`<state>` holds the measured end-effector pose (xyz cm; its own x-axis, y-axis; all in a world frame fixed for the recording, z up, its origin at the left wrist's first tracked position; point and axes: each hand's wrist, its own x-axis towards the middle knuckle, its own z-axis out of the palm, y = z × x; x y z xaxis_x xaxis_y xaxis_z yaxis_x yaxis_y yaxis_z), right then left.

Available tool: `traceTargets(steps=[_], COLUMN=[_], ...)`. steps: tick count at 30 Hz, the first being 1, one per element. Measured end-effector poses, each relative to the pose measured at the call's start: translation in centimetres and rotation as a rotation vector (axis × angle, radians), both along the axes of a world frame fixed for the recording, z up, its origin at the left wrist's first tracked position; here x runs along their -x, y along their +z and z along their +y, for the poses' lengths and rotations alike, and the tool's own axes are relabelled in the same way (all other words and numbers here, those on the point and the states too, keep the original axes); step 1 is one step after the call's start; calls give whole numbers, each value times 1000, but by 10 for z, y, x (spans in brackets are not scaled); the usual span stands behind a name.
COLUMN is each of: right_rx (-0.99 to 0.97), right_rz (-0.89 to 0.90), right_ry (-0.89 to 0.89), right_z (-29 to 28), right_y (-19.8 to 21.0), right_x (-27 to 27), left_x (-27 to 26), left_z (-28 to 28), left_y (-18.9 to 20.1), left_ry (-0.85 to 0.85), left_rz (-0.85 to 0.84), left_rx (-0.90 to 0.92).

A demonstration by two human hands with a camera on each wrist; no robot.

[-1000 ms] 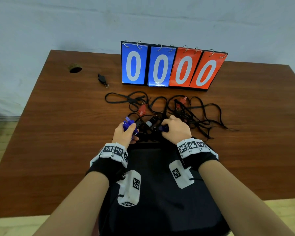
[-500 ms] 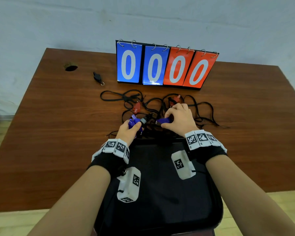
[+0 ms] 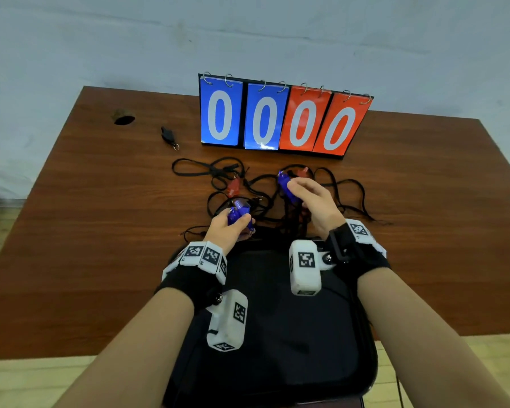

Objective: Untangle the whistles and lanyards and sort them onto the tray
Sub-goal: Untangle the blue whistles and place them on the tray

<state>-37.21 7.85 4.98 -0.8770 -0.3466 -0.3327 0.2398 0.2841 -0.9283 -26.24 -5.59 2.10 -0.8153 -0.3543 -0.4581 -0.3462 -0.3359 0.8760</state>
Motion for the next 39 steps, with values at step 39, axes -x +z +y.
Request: traceTargets(steps=[39], right_rx=[-102], right_rz=[-570], right_ry=[291], right_z=[9], right_y=[-37], right_x=[-217], left_x=[-183], left_z=[12], left_y=[-24], left_ry=[-247], left_rz=[-491], left_rx=[466])
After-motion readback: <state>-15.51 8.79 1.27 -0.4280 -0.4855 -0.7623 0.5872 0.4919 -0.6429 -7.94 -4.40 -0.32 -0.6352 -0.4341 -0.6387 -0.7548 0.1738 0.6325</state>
